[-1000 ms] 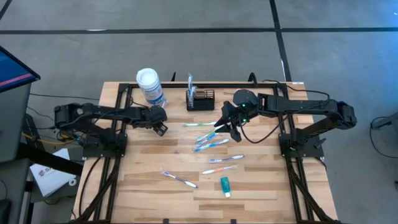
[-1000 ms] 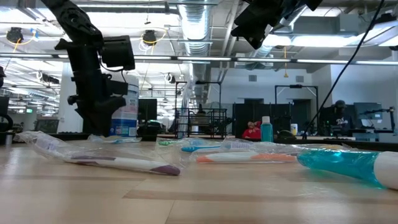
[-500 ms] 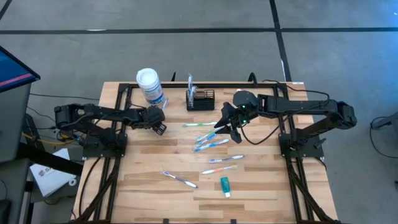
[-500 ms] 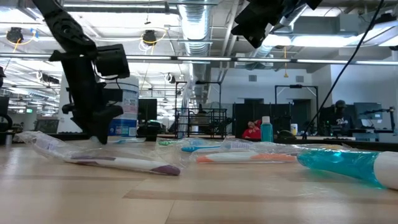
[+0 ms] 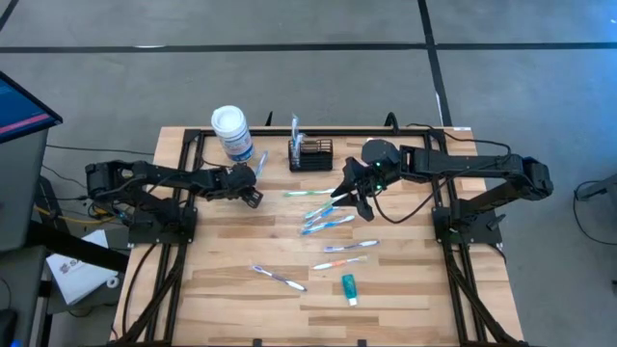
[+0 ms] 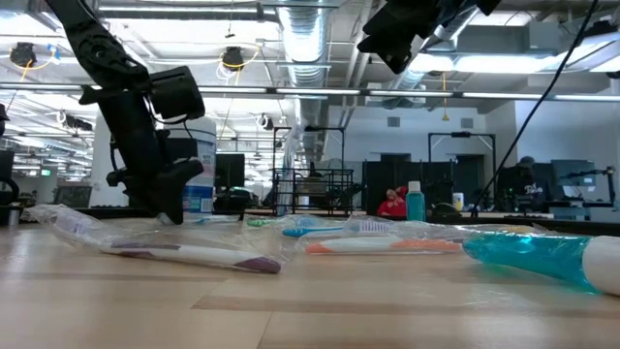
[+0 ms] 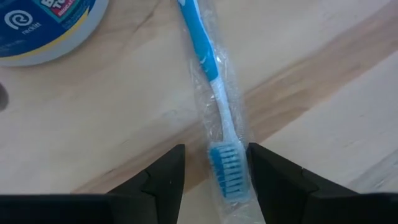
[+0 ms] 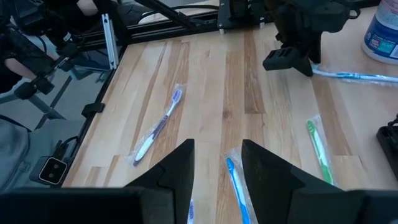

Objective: Pick & Place toothbrushing station
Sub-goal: Put the top left blue toothbrush into the black wire organizer

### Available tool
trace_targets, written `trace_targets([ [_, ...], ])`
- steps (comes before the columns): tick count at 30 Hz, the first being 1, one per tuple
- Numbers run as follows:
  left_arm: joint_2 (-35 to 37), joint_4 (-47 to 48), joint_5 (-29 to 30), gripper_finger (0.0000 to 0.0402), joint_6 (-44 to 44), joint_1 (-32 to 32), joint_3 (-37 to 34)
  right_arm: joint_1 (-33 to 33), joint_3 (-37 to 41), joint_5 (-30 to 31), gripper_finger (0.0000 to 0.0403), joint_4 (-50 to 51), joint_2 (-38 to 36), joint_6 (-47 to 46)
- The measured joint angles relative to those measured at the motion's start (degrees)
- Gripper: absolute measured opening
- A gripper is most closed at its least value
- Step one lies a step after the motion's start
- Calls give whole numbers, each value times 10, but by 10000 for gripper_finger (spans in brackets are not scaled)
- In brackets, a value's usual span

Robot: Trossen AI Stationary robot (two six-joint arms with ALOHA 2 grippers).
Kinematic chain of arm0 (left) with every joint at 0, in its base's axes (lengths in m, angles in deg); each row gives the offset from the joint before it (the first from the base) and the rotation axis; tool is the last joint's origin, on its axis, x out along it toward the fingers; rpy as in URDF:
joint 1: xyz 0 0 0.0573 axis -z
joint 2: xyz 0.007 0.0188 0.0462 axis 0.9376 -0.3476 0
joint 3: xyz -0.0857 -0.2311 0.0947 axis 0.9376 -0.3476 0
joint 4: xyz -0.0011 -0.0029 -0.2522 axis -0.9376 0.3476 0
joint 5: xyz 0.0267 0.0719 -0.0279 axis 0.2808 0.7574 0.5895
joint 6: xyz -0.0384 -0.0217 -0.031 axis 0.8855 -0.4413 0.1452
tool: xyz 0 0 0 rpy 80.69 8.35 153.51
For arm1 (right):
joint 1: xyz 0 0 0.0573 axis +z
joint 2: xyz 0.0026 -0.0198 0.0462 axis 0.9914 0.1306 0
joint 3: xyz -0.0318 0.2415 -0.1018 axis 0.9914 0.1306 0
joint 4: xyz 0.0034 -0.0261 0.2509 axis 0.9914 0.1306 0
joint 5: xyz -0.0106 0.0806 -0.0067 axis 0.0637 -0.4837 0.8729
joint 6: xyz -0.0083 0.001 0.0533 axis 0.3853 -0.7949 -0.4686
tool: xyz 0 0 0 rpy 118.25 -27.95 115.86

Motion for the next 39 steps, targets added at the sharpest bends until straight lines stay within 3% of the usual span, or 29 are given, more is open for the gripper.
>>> trace_targets([
  [8,0,-4,-11,164,0,0,0,0,0,0,124,0,0,0],
  [23,1,-3,-21,79,0,0,0,0,0,0,124,0,0,0],
  [33,6,-4,-73,46,-2,2,1,0,0,0,124,0,0,4],
  [39,53,5,-110,35,-2,23,1,0,0,0,124,-2,0,17],
])
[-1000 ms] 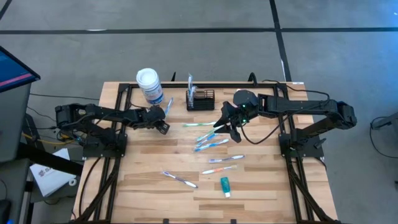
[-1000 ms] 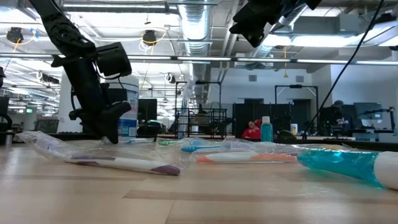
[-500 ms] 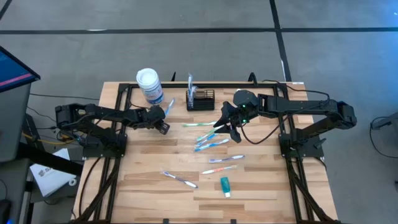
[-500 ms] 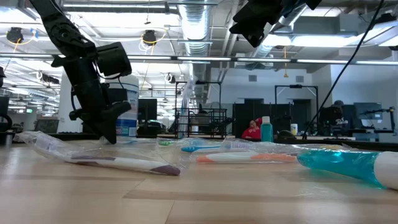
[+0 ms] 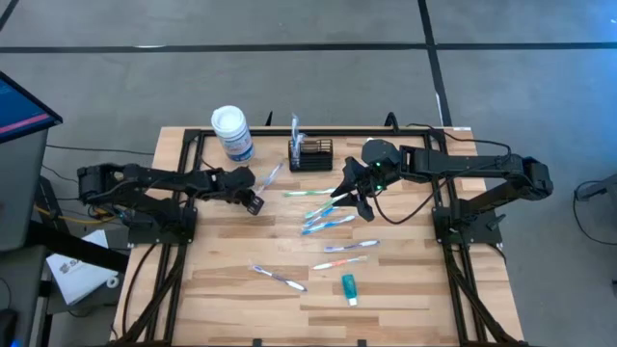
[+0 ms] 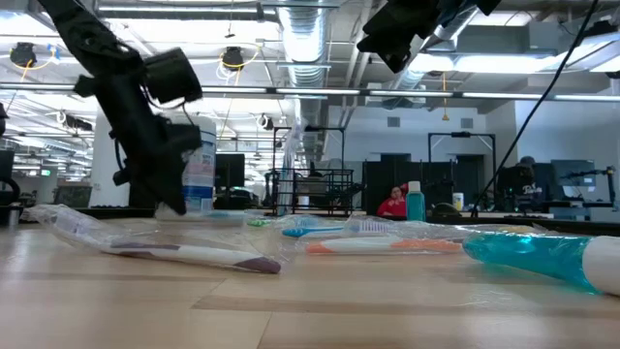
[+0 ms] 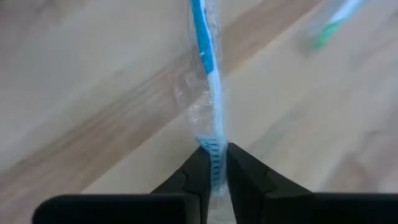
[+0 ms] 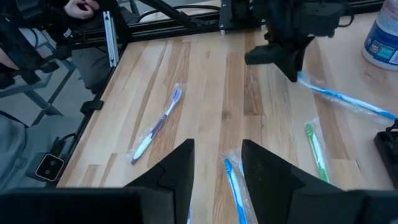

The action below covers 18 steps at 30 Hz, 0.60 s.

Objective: Pick & Place toothbrushing station
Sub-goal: Put the top left blue toothbrush into the black wire organizer

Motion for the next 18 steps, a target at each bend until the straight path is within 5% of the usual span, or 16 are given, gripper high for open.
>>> trace_targets([
  [7,97,2,-1,27,14,55,0,4,0,2,124,-5,0,14],
  [18,191,0,-43,27,65,118,0,65,0,102,124,-37,0,109],
])
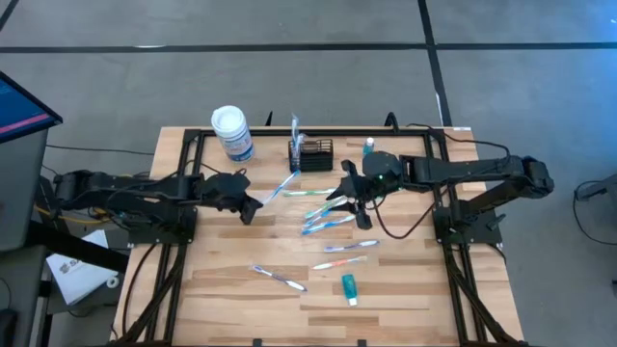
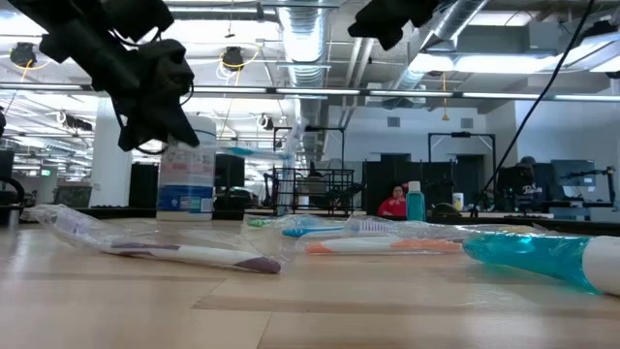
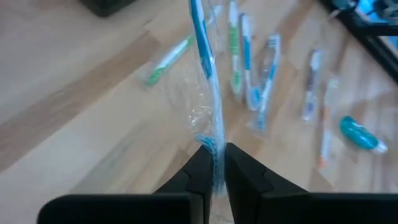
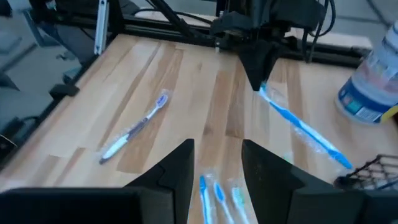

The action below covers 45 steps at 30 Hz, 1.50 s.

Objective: Pick & Place toothbrushing station
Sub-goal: Put the top left blue toothbrush into the black wire organizer

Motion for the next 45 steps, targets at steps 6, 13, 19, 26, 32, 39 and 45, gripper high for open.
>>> trace_targets([
  [6,13,-7,-1,27,13,17,0,35,0,61,124,-2,0,62],
  [13,13,-48,-12,27,30,27,0,73,-1,169,124,-66,48,117],
  [19,13,-57,-13,27,30,31,0,81,1,210,124,-138,111,168],
  [26,12,-58,-13,27,27,31,0,82,-1,217,124,-238,174,202],
  [32,12,-59,-13,27,27,31,0,96,-23,305,124,-249,231,251],
  [39,12,-60,-13,27,27,31,0,107,-95,375,140,-236,303,317],
  [45,12,-60,-13,27,27,32,0,107,-154,423,178,-198,357,364],
])
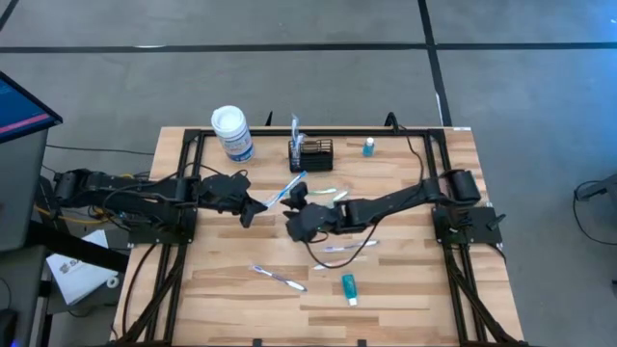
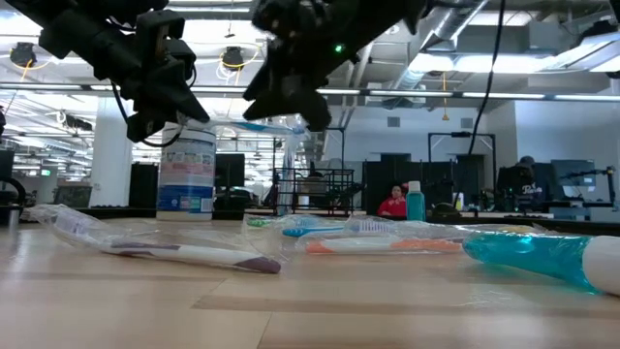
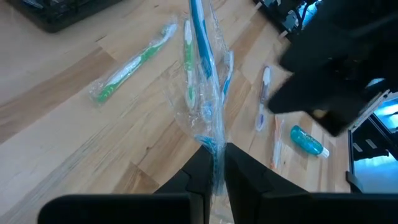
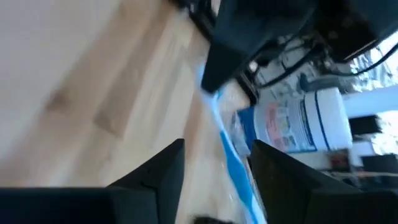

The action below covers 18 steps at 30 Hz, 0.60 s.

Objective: Pick & Place toothbrushing station
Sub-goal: Put the top left blue toothbrush into the black wire organizer

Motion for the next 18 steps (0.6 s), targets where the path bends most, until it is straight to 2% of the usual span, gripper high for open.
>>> trace_targets([
  [5,0,0,-12,27,0,0,0,5,-38,70,200,-2,38,63],
  [8,0,0,-13,27,0,0,0,6,-54,81,203,-3,60,77],
  [18,0,-2,-13,27,0,0,0,5,-114,159,166,-2,127,127],
])
